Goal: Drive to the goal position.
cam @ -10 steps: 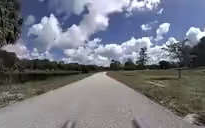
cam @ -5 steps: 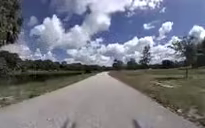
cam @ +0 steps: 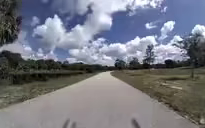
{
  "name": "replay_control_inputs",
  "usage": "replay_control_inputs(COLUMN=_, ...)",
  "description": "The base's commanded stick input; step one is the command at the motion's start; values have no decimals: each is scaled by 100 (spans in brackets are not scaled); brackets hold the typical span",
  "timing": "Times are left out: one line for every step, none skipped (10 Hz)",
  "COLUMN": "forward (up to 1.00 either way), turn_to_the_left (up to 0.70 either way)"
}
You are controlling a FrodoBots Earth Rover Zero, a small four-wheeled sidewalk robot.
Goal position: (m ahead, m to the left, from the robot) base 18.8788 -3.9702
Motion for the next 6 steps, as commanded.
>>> replay_control_inputs(forward=70, turn_to_the_left=5)
replay_control_inputs(forward=70, turn_to_the_left=0)
replay_control_inputs(forward=70, turn_to_the_left=0)
replay_control_inputs(forward=70, turn_to_the_left=0)
replay_control_inputs(forward=70, turn_to_the_left=0)
replay_control_inputs(forward=70, turn_to_the_left=0)
